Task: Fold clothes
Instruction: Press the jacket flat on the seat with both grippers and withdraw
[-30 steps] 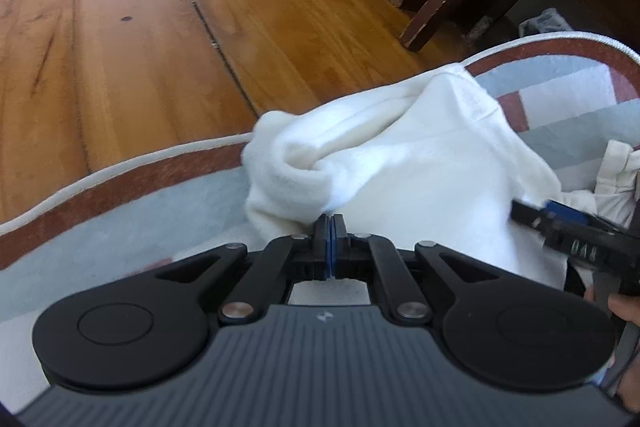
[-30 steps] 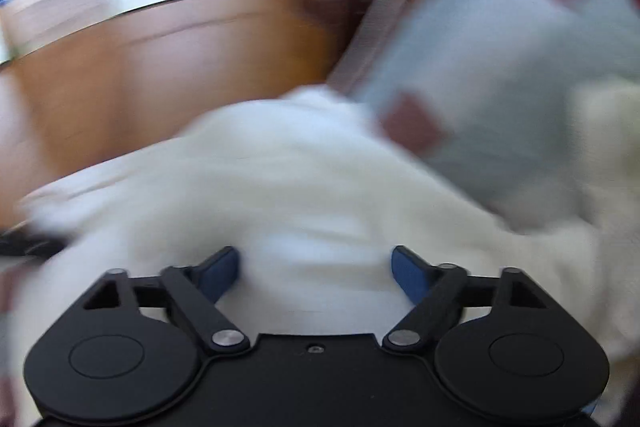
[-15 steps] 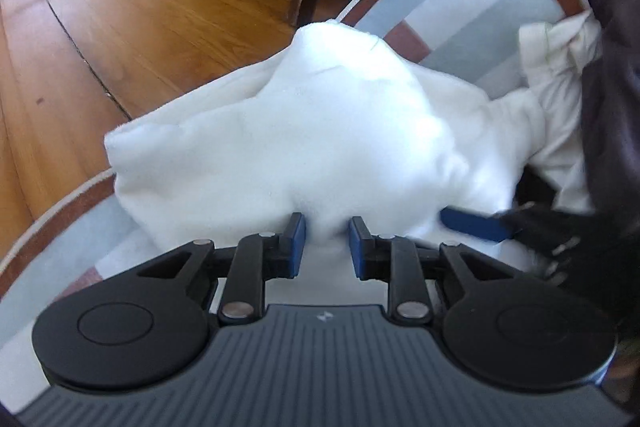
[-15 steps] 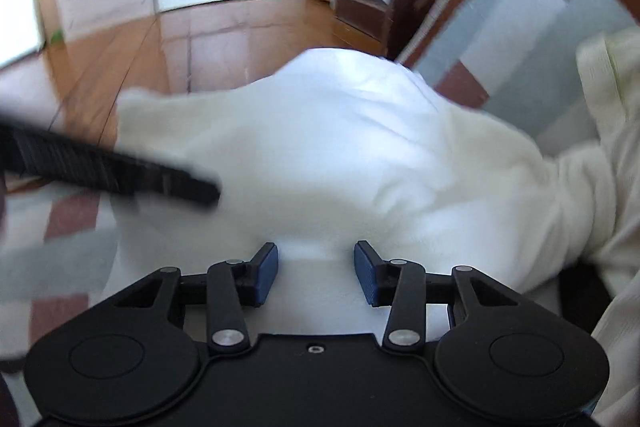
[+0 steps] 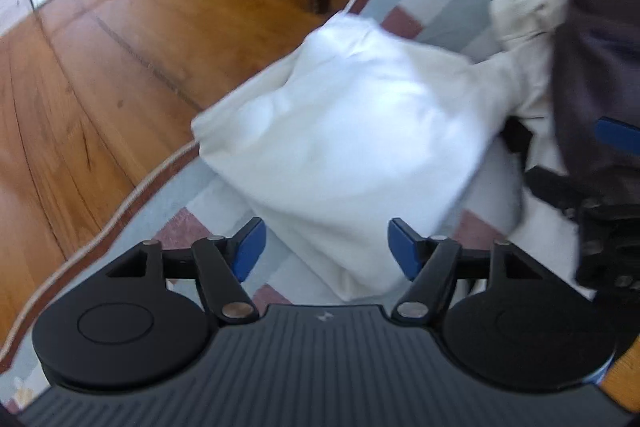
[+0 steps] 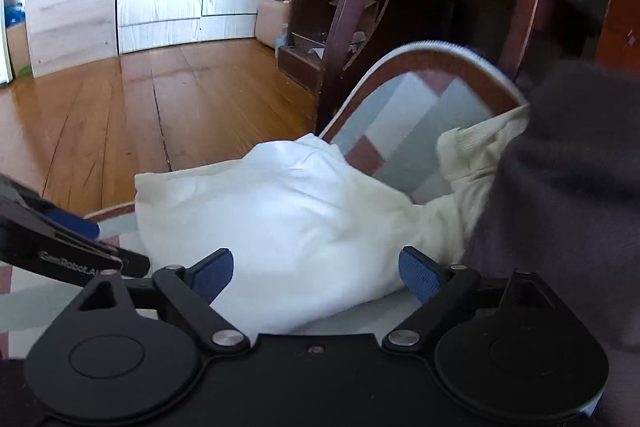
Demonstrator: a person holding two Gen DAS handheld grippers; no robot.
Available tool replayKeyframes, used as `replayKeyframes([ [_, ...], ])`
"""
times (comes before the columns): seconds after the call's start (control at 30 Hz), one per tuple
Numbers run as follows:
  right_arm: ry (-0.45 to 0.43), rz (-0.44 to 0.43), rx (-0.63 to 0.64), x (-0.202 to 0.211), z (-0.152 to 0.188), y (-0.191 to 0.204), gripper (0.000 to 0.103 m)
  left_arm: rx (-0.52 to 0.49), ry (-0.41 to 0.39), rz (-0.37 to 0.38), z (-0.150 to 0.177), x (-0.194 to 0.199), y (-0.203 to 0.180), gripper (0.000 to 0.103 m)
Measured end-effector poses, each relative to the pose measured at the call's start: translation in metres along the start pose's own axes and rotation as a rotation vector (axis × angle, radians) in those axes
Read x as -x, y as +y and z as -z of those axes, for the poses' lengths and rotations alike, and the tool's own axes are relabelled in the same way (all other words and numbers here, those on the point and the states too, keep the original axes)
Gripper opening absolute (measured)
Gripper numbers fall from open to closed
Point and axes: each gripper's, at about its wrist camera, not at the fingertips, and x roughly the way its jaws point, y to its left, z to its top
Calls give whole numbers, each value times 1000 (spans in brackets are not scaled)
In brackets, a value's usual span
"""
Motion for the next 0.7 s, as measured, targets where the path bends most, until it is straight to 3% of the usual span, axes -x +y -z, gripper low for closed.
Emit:
replayKeyframes([
  [0.1,-35,25,-11,34,-4,-4,92,-21,-43,-24,0,33,-18,84],
  [0.17,-53,34,-23,55,-6,-7,92,-5,-68,-61,5,53,-29,98],
  [0.23,-40,10,-58,67,-1,-11,93,18,-94,-91,11,68,-38,99],
  [0.4,44,17,-100,89,13,-18,93,15,-109,-85,31,91,-52,99],
  [0.5,40,17,-98,105,22,-20,93,-19,-88,-72,47,102,-59,99],
  [0.63,27,24,-93,121,30,-20,93,33,-10,-9,53,111,-60,99],
  [0.7,19,25,-92,128,32,-20,93,49,-32,-12,55,120,-64,99],
])
